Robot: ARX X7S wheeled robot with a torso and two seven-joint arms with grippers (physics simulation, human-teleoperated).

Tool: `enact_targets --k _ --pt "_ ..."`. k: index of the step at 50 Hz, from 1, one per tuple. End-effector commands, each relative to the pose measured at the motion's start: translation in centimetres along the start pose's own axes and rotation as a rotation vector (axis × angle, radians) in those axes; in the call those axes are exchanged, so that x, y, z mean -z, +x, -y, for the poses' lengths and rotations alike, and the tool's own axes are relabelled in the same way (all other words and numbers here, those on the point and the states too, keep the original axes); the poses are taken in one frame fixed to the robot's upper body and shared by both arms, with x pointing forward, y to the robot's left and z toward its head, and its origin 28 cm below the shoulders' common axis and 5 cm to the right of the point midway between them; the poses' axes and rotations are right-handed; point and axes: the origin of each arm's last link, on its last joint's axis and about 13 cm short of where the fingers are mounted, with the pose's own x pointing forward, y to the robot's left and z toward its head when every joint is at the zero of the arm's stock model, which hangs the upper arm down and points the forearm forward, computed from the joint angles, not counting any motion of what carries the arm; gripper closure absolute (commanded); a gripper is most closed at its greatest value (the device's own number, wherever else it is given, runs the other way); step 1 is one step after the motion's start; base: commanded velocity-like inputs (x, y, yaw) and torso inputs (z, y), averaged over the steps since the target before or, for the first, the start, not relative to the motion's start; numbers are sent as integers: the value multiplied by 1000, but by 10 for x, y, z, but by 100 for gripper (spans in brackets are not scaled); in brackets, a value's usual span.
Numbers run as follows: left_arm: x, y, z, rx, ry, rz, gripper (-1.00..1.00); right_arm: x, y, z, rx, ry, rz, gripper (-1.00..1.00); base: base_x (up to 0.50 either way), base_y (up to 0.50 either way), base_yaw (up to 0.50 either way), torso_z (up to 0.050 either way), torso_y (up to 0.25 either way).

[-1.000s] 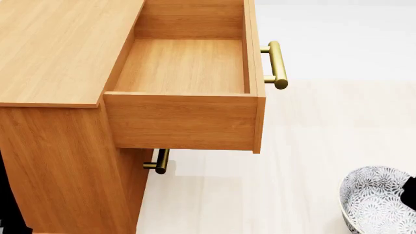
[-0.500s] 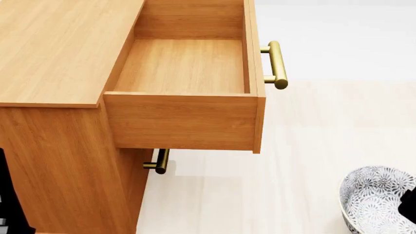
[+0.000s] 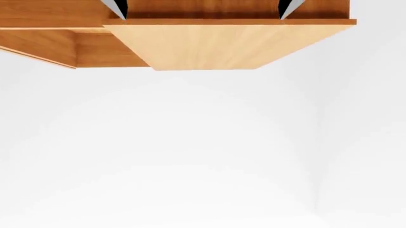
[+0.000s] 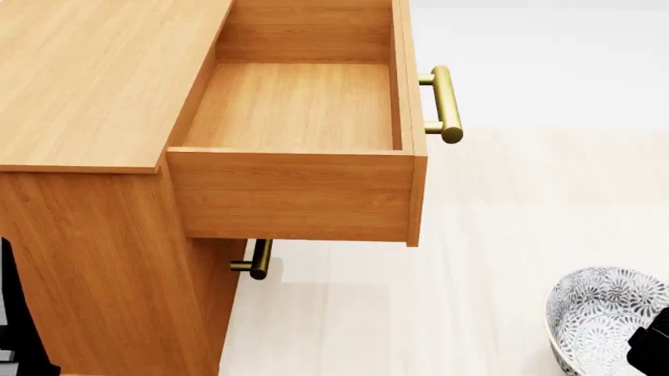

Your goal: Put the bowl on top of the cabinet.

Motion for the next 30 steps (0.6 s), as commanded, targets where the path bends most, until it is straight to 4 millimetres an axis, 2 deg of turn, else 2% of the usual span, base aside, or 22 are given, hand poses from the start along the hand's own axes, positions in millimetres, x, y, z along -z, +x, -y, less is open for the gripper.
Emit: enact_targets --k 1,30 --pt "1 0 0 0 2 -2 -100 9 8 0 -2 0 -4 -100 0 0 0 0 0" --pt "4 1 0 -2 6 -9 -100 23 21 2 32 9 -11 -100 0 0 0 0 0"
